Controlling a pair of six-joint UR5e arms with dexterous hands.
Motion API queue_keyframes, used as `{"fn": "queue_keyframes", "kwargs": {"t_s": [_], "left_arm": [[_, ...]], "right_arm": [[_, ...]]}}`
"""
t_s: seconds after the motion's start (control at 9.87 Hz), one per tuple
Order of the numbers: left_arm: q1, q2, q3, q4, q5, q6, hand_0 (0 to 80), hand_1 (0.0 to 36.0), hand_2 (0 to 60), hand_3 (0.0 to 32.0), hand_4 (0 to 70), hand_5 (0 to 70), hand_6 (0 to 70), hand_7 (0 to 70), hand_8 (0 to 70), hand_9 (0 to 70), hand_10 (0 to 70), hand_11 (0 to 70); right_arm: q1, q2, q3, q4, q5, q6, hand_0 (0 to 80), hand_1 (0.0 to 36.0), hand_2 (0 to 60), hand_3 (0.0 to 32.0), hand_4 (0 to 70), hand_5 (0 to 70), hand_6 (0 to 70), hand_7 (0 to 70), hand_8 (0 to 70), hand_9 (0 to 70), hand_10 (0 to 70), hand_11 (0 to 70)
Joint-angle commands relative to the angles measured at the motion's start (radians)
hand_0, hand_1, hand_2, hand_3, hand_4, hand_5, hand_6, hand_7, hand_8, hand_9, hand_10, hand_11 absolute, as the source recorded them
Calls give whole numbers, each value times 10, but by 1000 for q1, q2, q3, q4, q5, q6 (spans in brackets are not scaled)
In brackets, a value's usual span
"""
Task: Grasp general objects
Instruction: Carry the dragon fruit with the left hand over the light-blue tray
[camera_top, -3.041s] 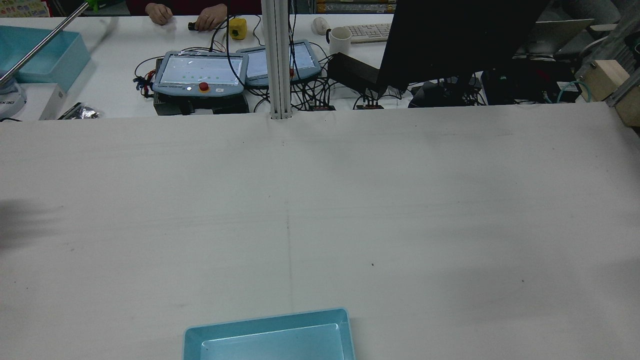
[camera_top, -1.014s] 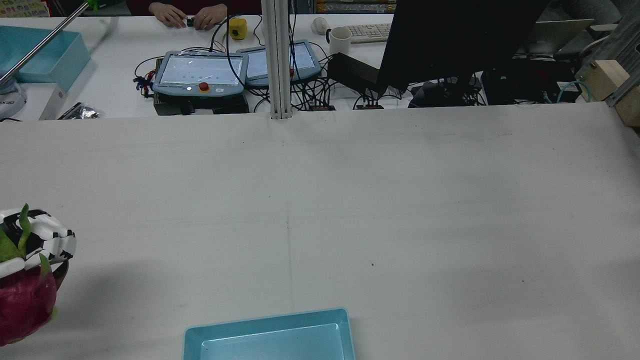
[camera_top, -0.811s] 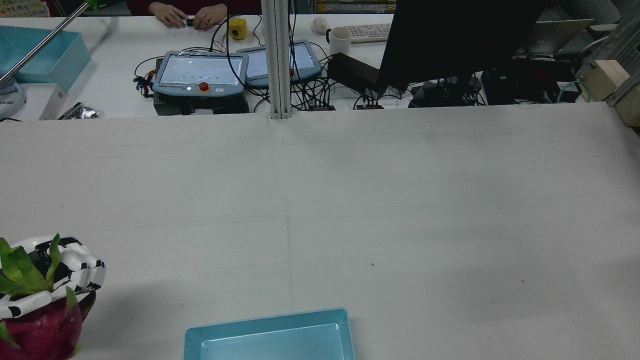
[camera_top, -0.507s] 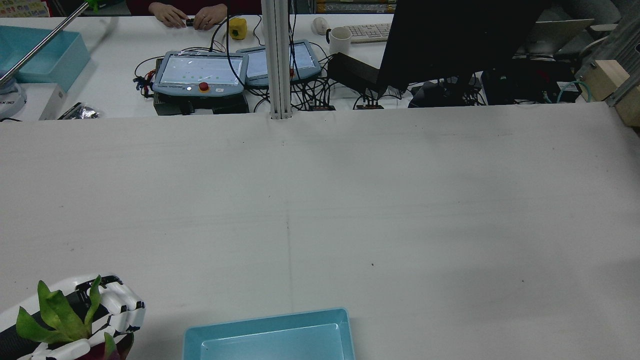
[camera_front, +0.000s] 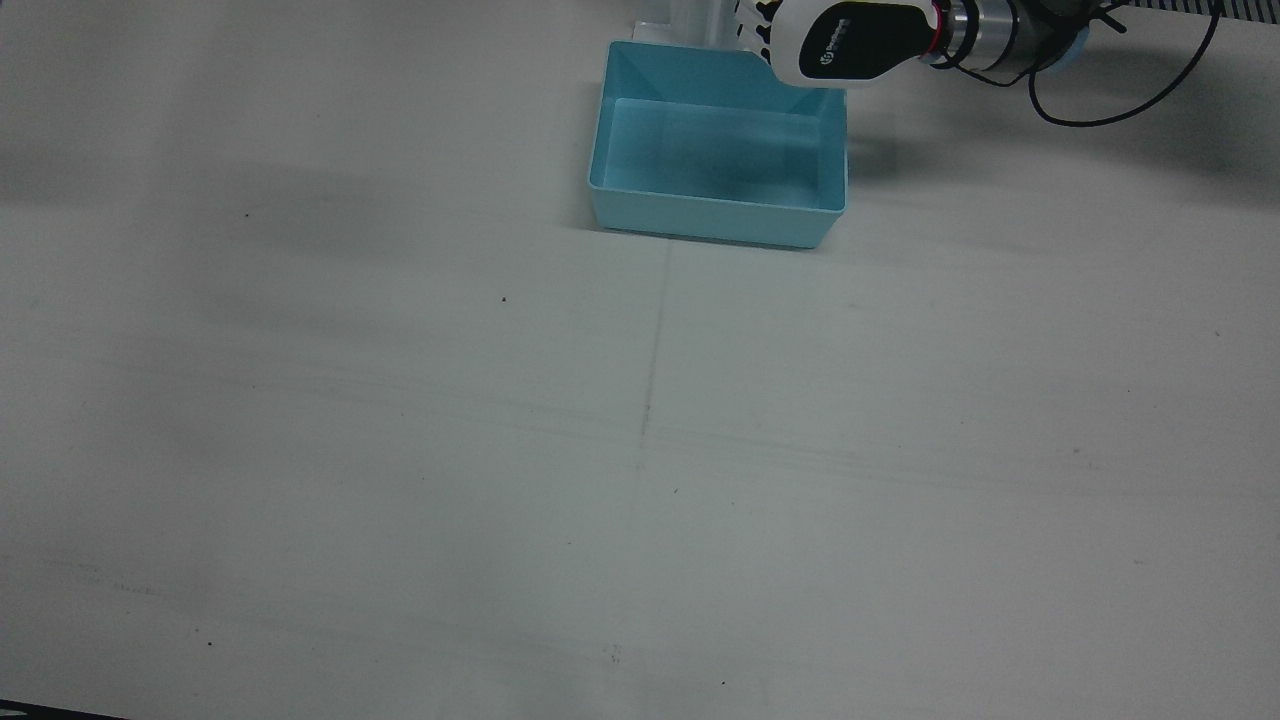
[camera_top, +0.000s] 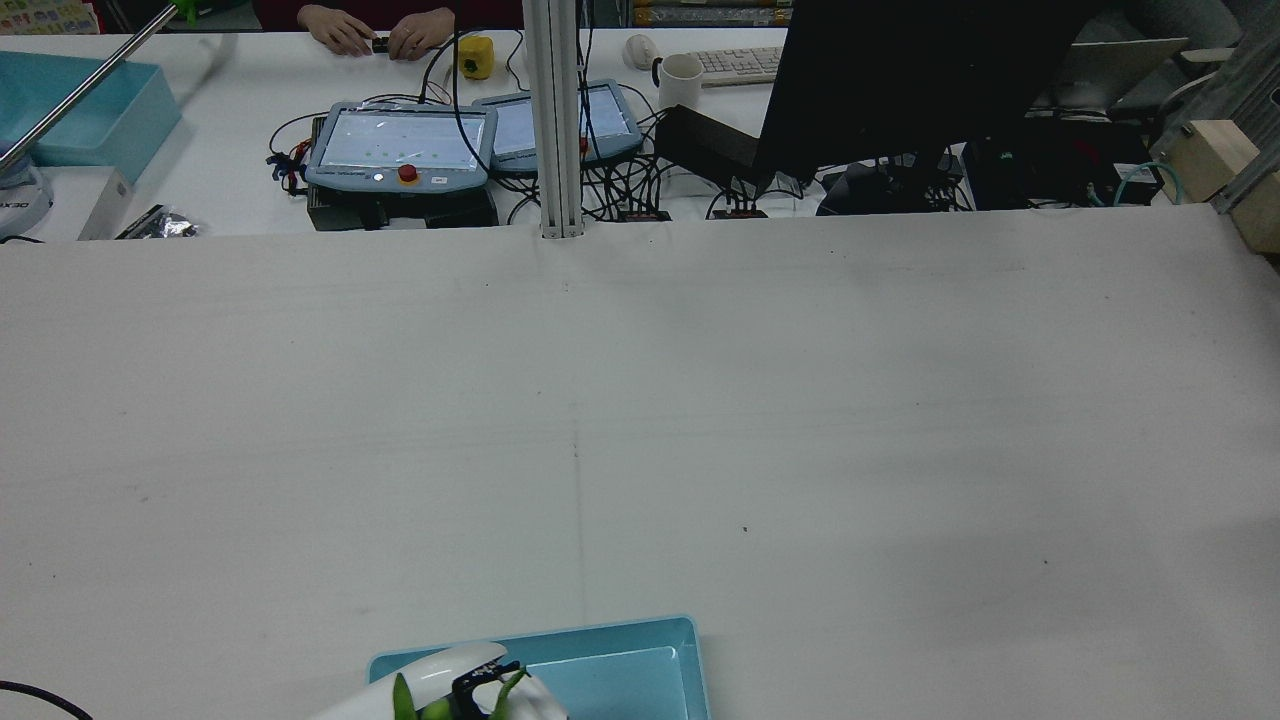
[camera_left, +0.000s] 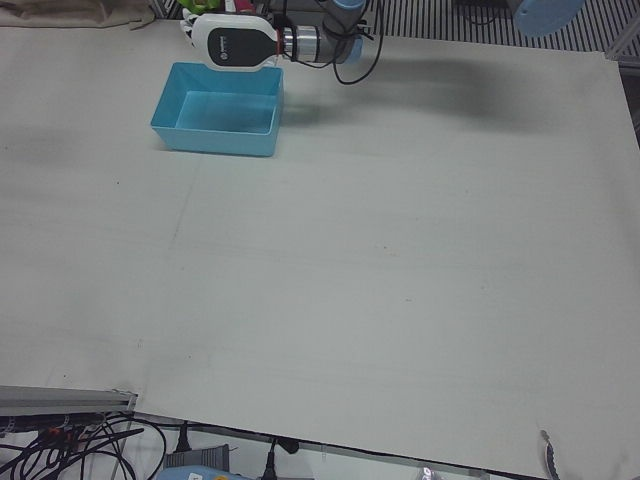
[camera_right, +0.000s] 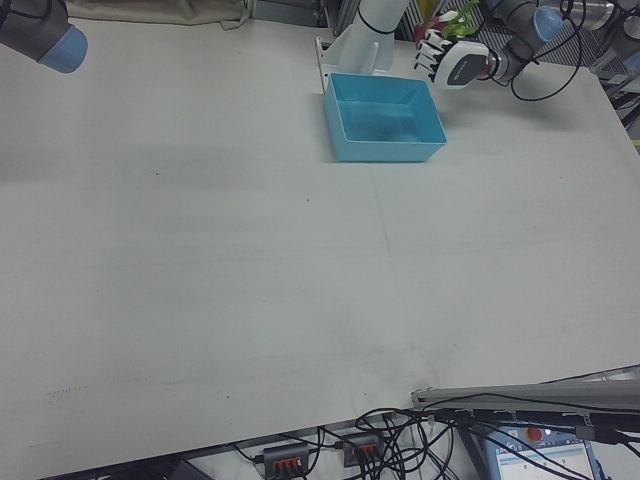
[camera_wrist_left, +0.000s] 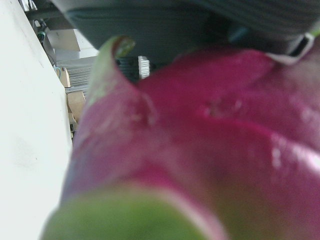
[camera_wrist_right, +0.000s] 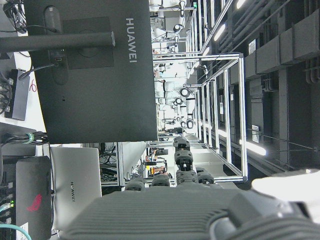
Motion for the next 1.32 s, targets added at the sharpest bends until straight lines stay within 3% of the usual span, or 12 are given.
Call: {"fn": "queue_keyframes", "kwargs": {"t_s": [0.0,0.81,1.01,1.22], "left_arm": [[33,-234,67,213,0,10,248,14,600,0,700,700,700,700,700,700,700,700],[39,-335,178,212,-1,-4,194,1,600,0,700,700,700,700,700,700,700,700],[24,-389,256,231,2,-103,167,12,600,0,700,700,700,700,700,700,700,700],[-19,-392,287,230,2,-124,147,6,600,0,700,700,700,700,700,700,700,700]], "right_arm": [[0,0,0,1,0,0,0,0,0,0,0,0,0,0,0,0,0,0],[0,0,0,1,0,0,0,0,0,0,0,0,0,0,0,0,0,0],[0,0,0,0,0,0,0,0,0,0,0,0,0,0,0,0,0,0],[0,0,-2,1,0,0,0,0,0,0,0,0,0,0,0,0,0,0]]}}
